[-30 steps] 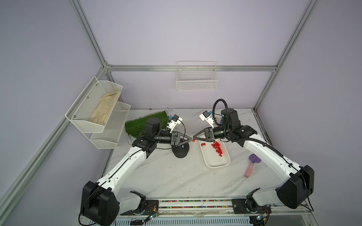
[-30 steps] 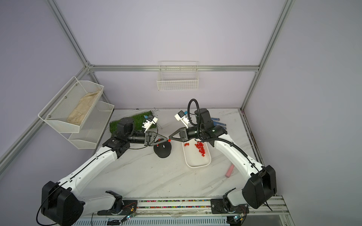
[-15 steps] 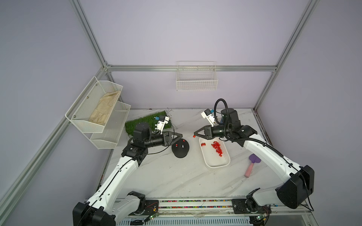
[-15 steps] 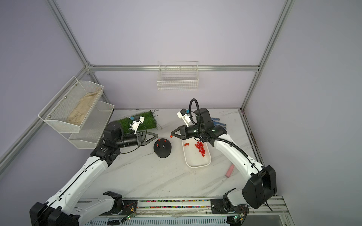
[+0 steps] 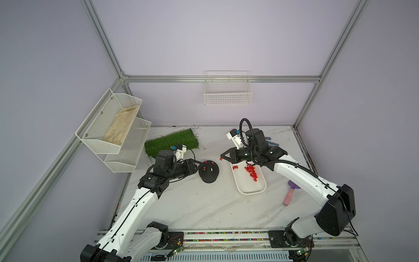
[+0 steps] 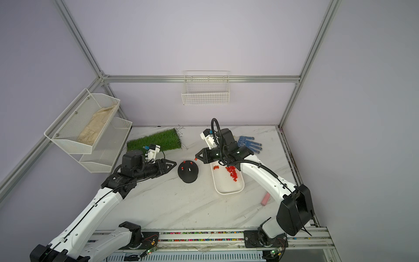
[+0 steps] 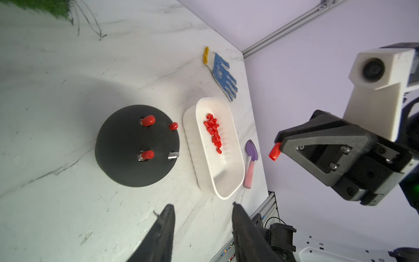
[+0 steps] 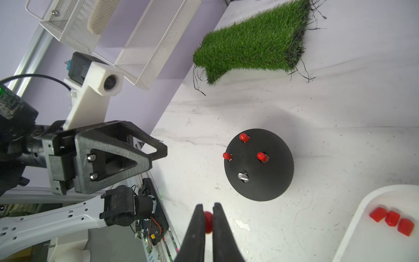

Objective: Cover the protruding screws with screw protection sleeves
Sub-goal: Pick up the screw protection sleeve from the storage box, then attach the screw protection sleeve to the screw.

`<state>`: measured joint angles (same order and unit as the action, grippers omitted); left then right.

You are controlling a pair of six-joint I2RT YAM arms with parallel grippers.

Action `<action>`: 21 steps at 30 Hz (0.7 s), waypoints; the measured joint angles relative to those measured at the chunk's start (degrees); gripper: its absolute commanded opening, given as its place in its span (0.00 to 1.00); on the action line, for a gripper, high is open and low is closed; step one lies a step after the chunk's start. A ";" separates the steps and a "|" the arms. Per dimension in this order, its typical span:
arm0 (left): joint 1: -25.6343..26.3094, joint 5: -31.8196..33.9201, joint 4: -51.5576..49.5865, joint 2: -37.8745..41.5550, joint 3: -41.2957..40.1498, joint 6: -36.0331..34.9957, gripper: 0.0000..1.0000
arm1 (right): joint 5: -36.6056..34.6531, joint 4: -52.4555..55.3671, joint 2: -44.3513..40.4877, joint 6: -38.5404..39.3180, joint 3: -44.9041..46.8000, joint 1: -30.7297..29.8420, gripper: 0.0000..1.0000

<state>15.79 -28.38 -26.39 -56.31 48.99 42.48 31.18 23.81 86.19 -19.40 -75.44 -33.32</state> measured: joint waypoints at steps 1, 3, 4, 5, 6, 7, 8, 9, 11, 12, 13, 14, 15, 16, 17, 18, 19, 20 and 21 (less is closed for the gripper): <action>0.00 0.59 -0.70 0.00 0.00 0.20 0.45 | -0.37 -0.22 0.31 0.00 0.02 -0.13 0.12; 0.00 1.60 -1.88 0.02 0.00 0.68 0.47 | -0.92 -0.70 0.87 -0.02 0.20 -0.37 0.12; 0.00 1.81 -2.29 0.00 0.00 1.01 0.47 | -1.14 -1.11 1.03 -0.07 0.44 -0.50 0.12; 0.00 2.10 -2.71 -0.04 0.00 1.42 0.48 | -1.44 -1.33 1.16 -0.07 0.57 -0.68 0.12; 0.00 2.21 -3.10 -0.11 0.00 1.60 0.48 | -1.86 -1.53 1.31 -0.07 0.68 -0.87 0.12; 0.00 2.23 -3.39 -0.22 0.00 1.88 0.48 | -2.25 -1.60 1.46 -0.07 0.68 -1.05 0.12; 0.00 2.23 -3.74 -0.39 0.00 2.03 0.49 | -2.73 -1.73 1.62 -0.04 0.70 -1.27 0.12; 0.00 2.21 -4.15 -0.61 0.00 2.27 0.50 | -3.26 -1.81 1.79 -0.02 0.72 -1.46 0.12; 0.00 2.23 -5.01 -0.94 0.00 2.93 0.52 | -4.15 -1.92 1.97 -0.02 0.76 -1.84 0.12; 0.00 2.21 -5.40 -1.01 0.00 3.17 0.52 | -4.66 -1.95 2.01 0.00 0.76 -2.01 0.12; 0.00 2.23 -5.75 -1.01 0.00 3.45 0.52 | -5.05 -1.99 2.08 0.02 0.76 -2.14 0.12; 0.00 2.23 -6.10 -1.01 0.00 3.67 0.53 | -5.68 -2.01 2.16 0.04 0.76 -2.34 0.12; 0.00 2.23 -6.34 -1.01 0.00 4.02 0.53 | -6.34 -2.01 2.27 0.13 0.76 -2.54 0.12; 0.00 2.23 -6.58 -1.01 0.00 4.37 0.53 | -6.93 -2.01 2.43 0.22 0.76 -2.75 0.12; 0.00 2.23 -6.91 -1.01 0.00 4.52 0.53 | -7.74 -2.01 2.64 0.33 0.76 -3.08 0.12; 0.00 2.23 -7.21 -1.01 0.00 4.74 0.54 | -8.55 -1.99 2.97 0.46 0.76 -3.45 0.12; 0.00 2.25 -7.54 -1.01 0.00 4.92 0.54 | -9.38 -1.99 3.30 0.63 0.76 -3.89 0.12; 0.00 2.27 -7.78 -1.01 0.00 5.01 0.54 | -10.27 -1.95 3.74 0.74 0.74 -4.42 0.12; 0.00 2.29 -7.87 -1.01 0.00 5.07 0.55 | -11.23 -1.92 4.20 0.96 0.72 -4.98 0.12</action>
<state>15.79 -26.09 -34.26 -57.32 48.99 47.55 19.94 21.89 90.39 -18.44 -74.72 -38.30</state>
